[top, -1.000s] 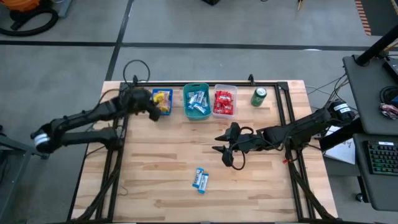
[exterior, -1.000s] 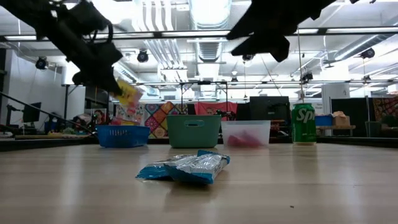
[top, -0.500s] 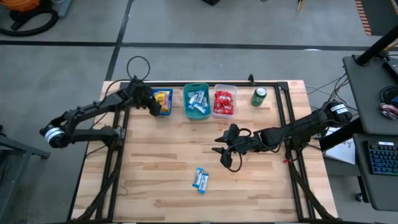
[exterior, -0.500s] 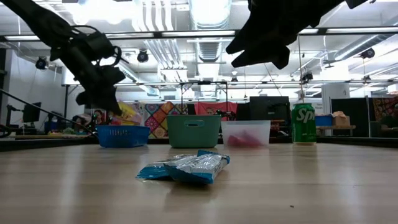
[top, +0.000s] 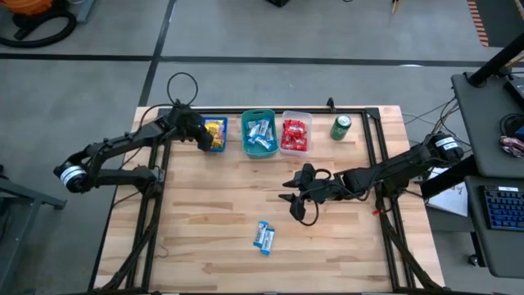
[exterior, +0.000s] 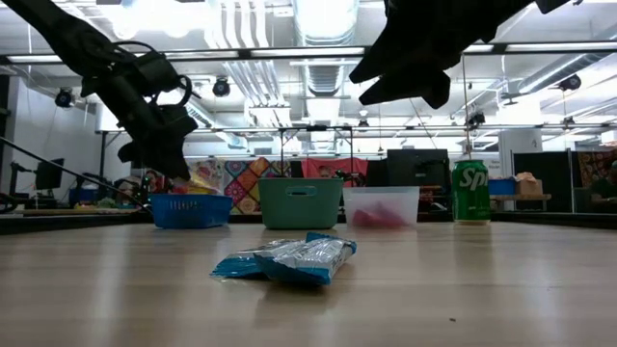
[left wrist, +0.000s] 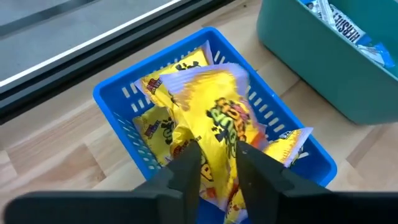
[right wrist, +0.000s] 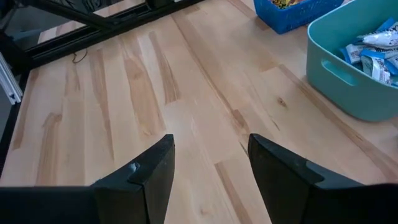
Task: Sort candy
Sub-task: Put the yellow candy into the blue bin, then put the white chocolate bar into the green bin
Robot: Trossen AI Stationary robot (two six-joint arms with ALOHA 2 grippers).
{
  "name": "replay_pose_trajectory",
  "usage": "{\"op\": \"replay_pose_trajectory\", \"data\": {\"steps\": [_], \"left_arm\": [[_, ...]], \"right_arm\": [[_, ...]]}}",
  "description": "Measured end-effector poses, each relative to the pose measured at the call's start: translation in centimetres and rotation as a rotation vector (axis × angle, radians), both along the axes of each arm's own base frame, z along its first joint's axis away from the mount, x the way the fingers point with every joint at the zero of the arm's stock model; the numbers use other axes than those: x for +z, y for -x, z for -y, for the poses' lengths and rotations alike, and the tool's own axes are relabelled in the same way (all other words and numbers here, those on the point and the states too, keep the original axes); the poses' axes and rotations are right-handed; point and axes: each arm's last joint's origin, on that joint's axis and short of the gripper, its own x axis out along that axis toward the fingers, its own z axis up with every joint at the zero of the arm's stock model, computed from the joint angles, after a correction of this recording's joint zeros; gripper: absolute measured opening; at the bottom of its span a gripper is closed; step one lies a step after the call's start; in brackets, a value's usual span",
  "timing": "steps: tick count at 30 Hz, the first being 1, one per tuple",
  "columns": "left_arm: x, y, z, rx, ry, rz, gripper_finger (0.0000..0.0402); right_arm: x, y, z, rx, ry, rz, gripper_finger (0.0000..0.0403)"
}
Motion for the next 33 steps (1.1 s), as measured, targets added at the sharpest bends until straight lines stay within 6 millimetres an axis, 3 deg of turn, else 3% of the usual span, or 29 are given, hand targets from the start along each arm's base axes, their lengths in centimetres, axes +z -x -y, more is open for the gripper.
{"op": "replay_pose_trajectory", "data": {"steps": [11,18,26,33], "left_arm": [[0.5,0.5,0.5,-0.006,0.002,-0.01,0.0144],[3.0,1.1,1.8,-0.004,0.015,0.007,0.0146],[4.7,-0.3,6.5,-0.165,-0.012,0.186,0.0146],[5.3,-1.9,11.5,-0.313,-0.079,0.311,0.0146]], "right_arm": [[0.0,0.0,0.0,-0.005,-0.008,0.001,0.0196],[0.0,0.0,0.0,-0.07,-0.115,0.02,0.0196],[-1.7,-1.5,-0.6,-0.026,-0.156,-0.028,0.0196],[-3.3,-4.4,-2.8,0.28,0.071,-0.119,0.019]]}}
